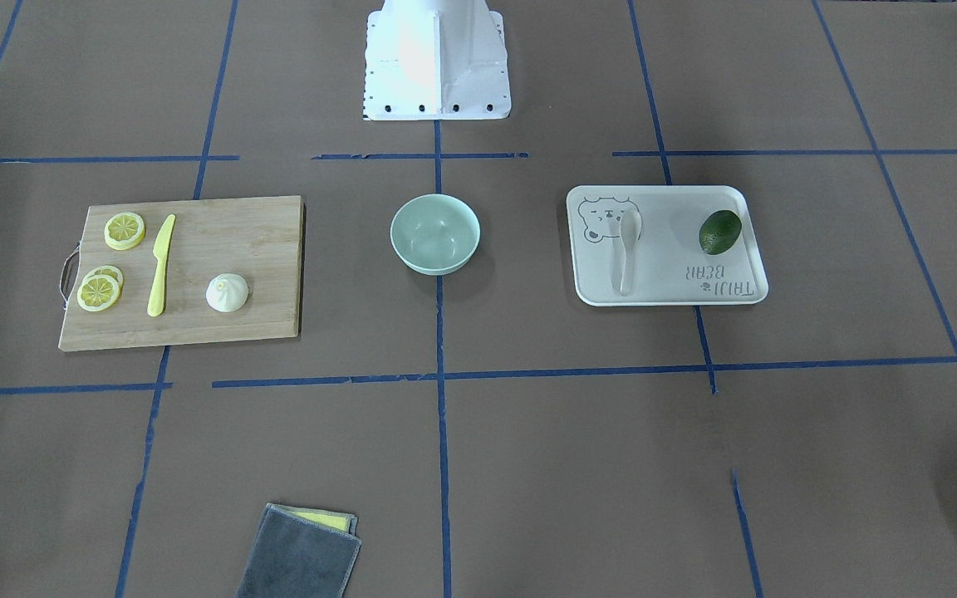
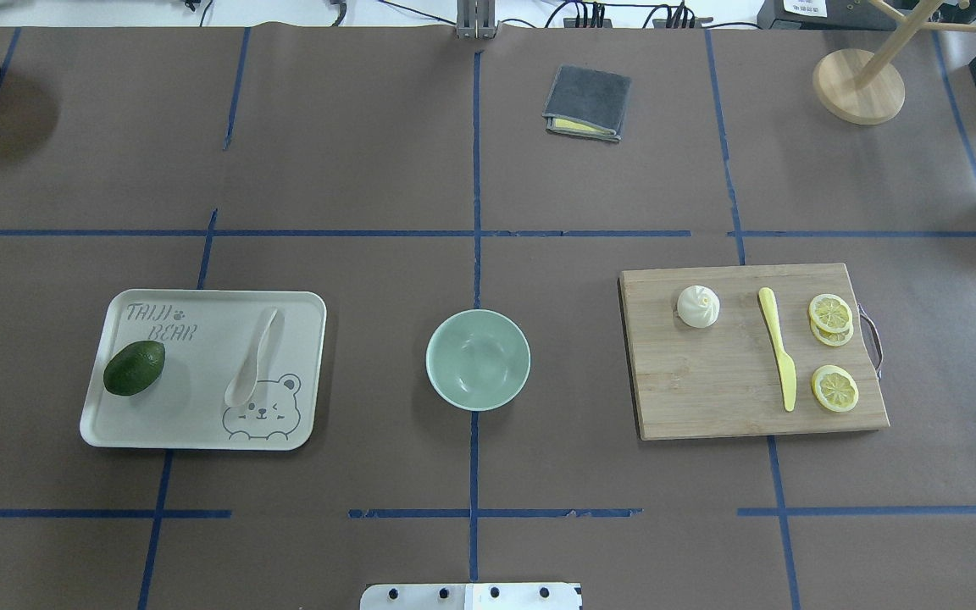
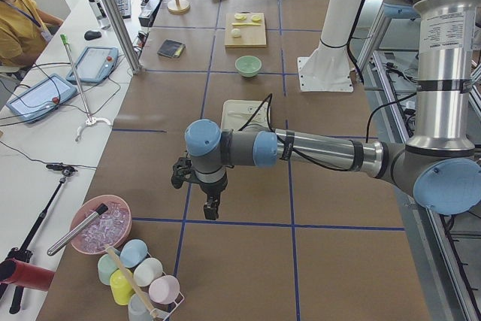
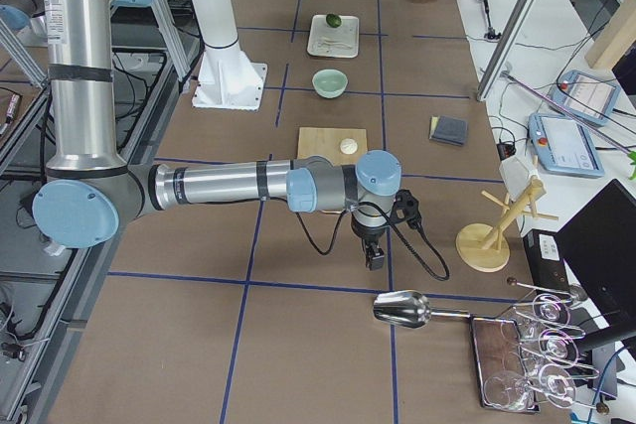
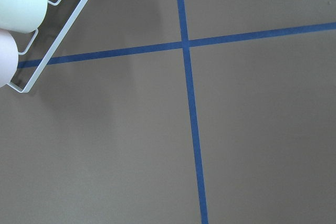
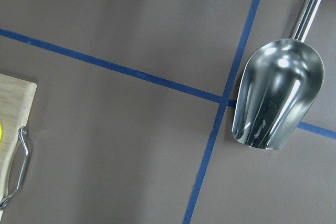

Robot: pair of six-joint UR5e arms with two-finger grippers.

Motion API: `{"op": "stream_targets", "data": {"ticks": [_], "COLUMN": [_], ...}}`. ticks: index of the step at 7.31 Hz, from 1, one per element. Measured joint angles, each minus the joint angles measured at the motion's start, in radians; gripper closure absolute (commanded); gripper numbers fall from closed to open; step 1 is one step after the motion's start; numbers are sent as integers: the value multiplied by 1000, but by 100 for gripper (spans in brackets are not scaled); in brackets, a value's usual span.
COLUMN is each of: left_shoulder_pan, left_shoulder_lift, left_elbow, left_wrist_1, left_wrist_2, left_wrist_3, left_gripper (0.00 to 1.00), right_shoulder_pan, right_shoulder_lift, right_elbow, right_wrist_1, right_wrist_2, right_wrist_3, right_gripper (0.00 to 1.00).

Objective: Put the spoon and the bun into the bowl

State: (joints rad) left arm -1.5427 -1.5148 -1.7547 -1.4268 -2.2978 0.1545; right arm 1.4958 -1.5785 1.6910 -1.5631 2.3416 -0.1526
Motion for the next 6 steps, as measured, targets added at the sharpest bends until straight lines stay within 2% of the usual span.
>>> {"op": "stream_targets", "data": {"ticks": [6], "left_shoulder_pan": [-4], "left_shoulder_lift": [-14], "left_elbow": [-9], "left_wrist_1": [-17], "left_wrist_2": [-25], "left_wrist_3": [49], "left_gripper": [0], "right_shoulder_pan": [-2], "right_shoulder_lift": [-7], "right_elbow": [-13], "right_wrist_1": [10], "right_wrist_2": [53], "right_wrist_3": [20], "right_gripper": [0]}}
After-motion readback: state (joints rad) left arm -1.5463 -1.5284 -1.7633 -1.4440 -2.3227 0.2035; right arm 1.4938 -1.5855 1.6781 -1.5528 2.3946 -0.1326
